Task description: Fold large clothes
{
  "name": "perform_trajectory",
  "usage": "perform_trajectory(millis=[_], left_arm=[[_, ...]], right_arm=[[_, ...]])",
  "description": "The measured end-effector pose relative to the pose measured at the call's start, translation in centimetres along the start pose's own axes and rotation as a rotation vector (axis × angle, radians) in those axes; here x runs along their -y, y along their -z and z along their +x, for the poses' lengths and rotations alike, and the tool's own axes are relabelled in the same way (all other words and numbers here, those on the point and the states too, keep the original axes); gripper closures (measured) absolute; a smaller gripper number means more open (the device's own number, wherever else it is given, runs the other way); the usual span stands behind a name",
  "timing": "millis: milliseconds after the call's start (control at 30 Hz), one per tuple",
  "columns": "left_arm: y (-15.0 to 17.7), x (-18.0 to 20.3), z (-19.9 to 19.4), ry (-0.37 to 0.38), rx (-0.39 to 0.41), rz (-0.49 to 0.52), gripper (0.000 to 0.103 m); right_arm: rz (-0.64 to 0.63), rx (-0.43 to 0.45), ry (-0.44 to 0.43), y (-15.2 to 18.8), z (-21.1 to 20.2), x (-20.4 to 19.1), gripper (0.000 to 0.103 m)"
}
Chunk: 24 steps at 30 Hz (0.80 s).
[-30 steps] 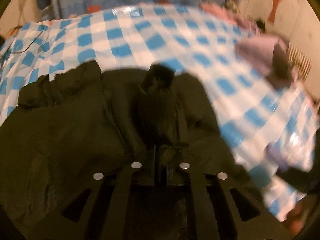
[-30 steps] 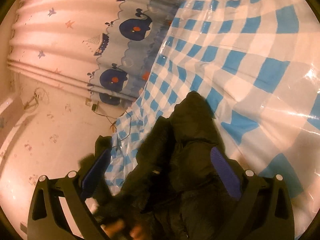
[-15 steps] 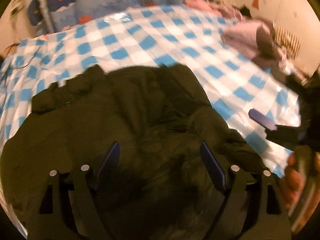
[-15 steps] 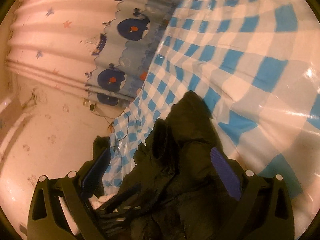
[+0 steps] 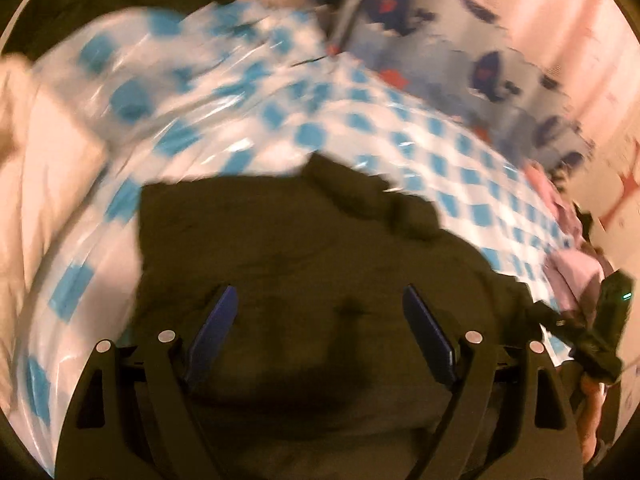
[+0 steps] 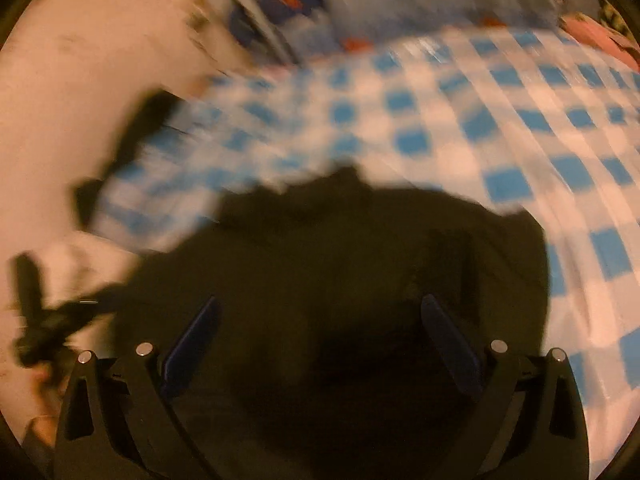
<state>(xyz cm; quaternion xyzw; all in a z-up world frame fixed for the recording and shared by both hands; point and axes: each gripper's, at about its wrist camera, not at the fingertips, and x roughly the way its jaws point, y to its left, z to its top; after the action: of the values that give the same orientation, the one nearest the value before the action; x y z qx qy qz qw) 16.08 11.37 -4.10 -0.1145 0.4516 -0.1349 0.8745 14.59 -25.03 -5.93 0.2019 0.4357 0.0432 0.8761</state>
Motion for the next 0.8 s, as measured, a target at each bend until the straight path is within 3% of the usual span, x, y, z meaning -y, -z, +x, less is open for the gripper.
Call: perform_trajectory(millis=[100, 200, 267, 333, 433, 500, 533, 567, 633, 700, 800], left_arm=[[1.5, -2.6, 2.5, -0.020, -0.065, -0.028, 0.022], [3.0, -3.5, 4.2, -0.018, -0.111, -0.021, 0.022], [3.1, -3.0, 3.5, -0.044, -0.099, -0.009, 0.022], [3.1, -2.4, 1.8, -0.046, -0.055, 0.014, 0.022], [3.1, -2.4, -0.6, -0.074, 0.027, 0.048, 0.022], [2.8, -3.4, -0.7, -0.095, 0.033, 0.036, 0.019], [2.9, -4.3, 0.0, -0.112, 0.005, 0.015, 0.017], [3.0, -5.1, 0.9, -0.115, -0.038, -0.004, 0.017], [3.8, -6.7, 3.2, -0.090, -0.139, -0.052, 0.016], [4.2, -7.3, 2.8, -0.084, -0.134, -0.075, 0.016], [4.5, -6.6, 0.4, -0.097, -0.098, -0.036, 0.016]], right_arm=[[0.037, -0.100, 0.066, 2.0, 3.7, 3.6, 0.008], [0.012, -0.120, 0.082, 2.5, 4.0, 3.9, 0.008], [0.014, -0.109, 0.083, 2.2, 2.8, 3.5, 0.008], [-0.010, -0.020, 0.047, 2.0, 0.3, 3.0, 0.008], [-0.083, 0.050, 0.128, 2.1, -1.7, 2.3, 0.008], [-0.093, 0.015, 0.198, 2.3, -0.8, 3.2, 0.008], [-0.081, -0.051, 0.224, 2.8, 0.8, 4.3, 0.008], [-0.069, -0.104, 0.218, 3.3, 2.0, 5.3, 0.007], [-0.024, -0.129, 0.171, 3.8, 2.8, 6.9, 0.007], [-0.022, -0.131, 0.176, 3.5, 1.9, 6.7, 0.007], [-0.044, -0.069, 0.152, 3.5, -1.7, 6.0, 0.007]])
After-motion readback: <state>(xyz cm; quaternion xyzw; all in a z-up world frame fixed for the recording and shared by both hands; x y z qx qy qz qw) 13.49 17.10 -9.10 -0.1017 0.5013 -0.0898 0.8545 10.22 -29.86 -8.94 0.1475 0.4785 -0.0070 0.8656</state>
